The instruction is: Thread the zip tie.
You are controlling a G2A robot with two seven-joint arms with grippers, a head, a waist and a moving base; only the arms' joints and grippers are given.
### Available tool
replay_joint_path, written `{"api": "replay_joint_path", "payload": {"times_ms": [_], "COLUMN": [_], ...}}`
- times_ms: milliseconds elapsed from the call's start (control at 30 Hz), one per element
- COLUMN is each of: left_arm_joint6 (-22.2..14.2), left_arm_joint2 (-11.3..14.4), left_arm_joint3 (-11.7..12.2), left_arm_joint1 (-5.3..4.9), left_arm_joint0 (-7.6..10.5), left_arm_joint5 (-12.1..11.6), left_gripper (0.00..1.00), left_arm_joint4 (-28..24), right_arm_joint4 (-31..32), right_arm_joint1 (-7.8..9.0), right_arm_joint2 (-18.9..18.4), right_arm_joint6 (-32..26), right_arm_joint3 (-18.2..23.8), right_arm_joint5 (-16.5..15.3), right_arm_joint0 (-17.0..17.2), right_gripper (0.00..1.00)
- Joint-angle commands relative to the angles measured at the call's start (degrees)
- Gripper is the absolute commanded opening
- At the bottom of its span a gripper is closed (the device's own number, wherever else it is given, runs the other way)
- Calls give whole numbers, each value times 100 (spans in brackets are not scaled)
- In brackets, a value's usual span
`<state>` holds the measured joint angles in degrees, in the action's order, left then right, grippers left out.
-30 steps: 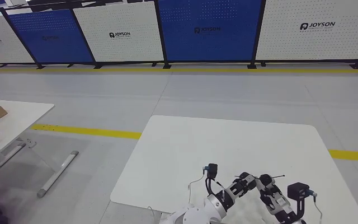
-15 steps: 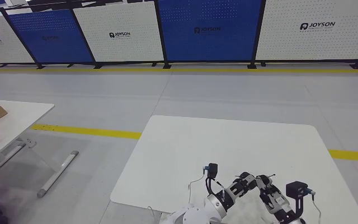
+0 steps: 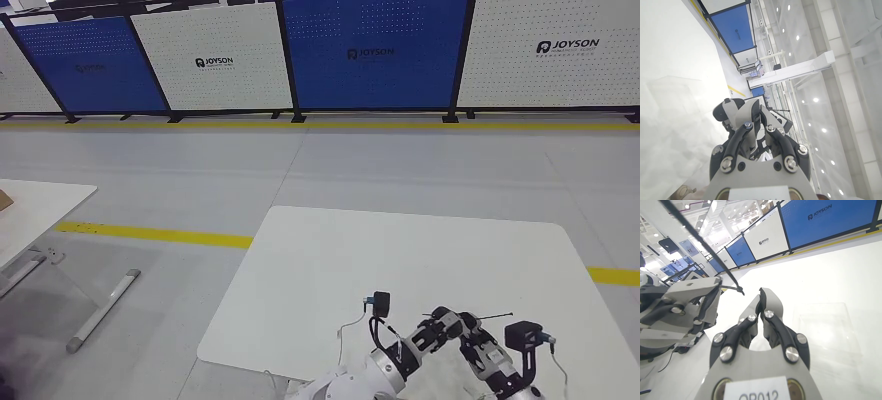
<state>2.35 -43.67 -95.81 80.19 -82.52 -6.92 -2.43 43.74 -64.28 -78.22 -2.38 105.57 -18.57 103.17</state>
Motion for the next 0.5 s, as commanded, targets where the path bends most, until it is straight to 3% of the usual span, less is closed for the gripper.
{"api": "replay_joint_path", "payload": {"times_ms": [0, 100, 467], "left_arm_joint6": [20, 5, 49], "left_arm_joint2": [10, 20, 35], "left_arm_joint3": [28, 63, 119], "left_arm_joint1": [9, 17, 32], "left_arm_joint0": [19, 44, 58], "left_arm_joint5": [47, 83, 125], "left_gripper": [0, 0, 0], "left_arm_joint4": [-19, -46, -22], "right_arm_joint4": [-35, -67, -74], "right_arm_joint1": [1, 2, -5], "right_arm_joint2": [-33, -81, -123], "right_arm_joint6": [23, 38, 69], "right_arm_joint3": [-13, -27, -9], "right_arm_joint5": [-40, -80, -91], "right_arm_joint0": [11, 27, 57], "right_gripper": [10, 20, 15]}}
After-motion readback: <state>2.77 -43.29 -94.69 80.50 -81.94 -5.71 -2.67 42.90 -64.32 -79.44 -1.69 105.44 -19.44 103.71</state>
